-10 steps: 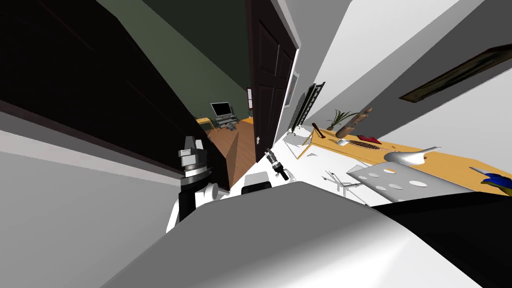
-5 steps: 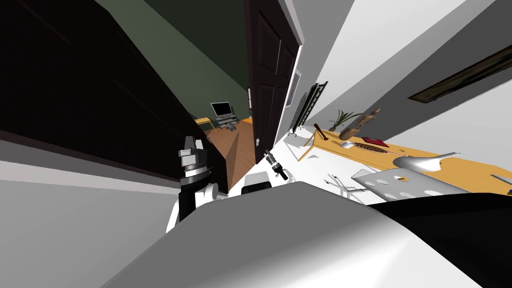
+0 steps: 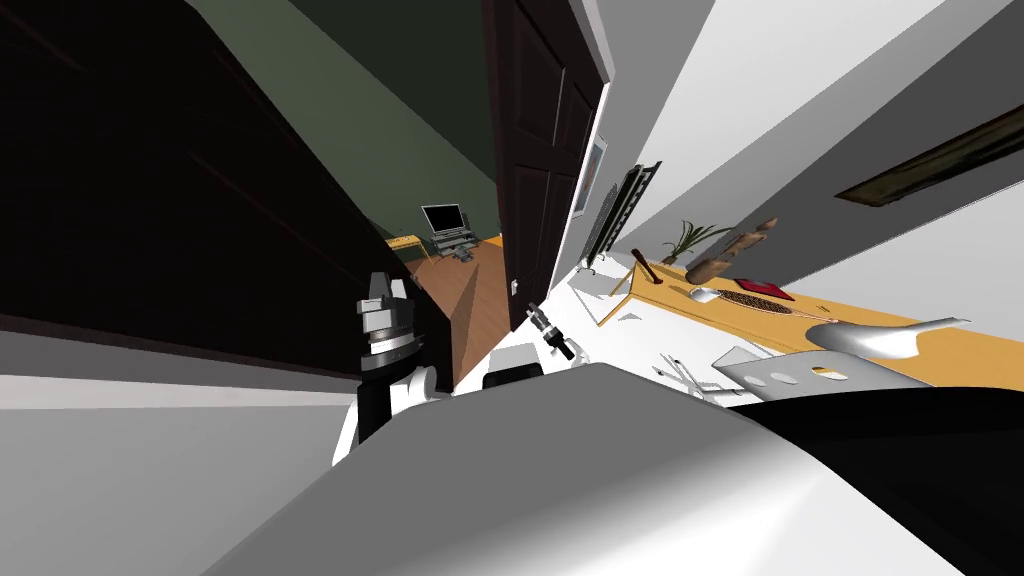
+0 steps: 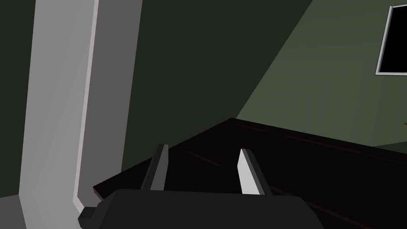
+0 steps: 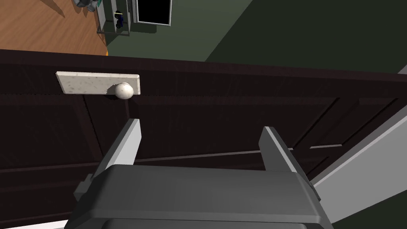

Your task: Push the door open

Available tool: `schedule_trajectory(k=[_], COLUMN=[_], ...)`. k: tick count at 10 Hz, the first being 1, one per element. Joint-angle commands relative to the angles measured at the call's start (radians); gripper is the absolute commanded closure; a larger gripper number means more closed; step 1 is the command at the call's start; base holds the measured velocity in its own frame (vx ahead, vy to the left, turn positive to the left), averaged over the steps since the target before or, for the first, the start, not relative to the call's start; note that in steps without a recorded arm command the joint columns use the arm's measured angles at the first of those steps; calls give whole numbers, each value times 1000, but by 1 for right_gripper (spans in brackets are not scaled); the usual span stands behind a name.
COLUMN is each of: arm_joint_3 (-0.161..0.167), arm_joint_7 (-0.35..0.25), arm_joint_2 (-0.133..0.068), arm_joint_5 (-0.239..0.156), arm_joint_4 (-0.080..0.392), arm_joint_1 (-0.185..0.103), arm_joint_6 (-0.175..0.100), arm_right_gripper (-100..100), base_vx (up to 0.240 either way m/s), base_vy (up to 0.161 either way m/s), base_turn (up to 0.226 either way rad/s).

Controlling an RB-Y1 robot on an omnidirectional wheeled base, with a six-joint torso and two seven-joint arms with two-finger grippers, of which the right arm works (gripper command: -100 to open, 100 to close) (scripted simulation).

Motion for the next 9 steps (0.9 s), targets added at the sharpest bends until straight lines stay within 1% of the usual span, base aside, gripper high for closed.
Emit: schedule_trajectory(k=[1,8,9], arm_joint_3=[3,14,16], arm_joint_7=[-11,-46,-55], arm_joint_2=[-5,-17,-20], arm_joint_5=[10,46,55], arm_joint_4=[33,177,212], arm_joint_1=[-12,-72,-87], arm_joint_6=[-10,-49,-59], arm_right_gripper=[-100,-100,-100], base_vx=[87,96,117], base_vy=[-41,-51,-73], base_turn=[23,20,29])
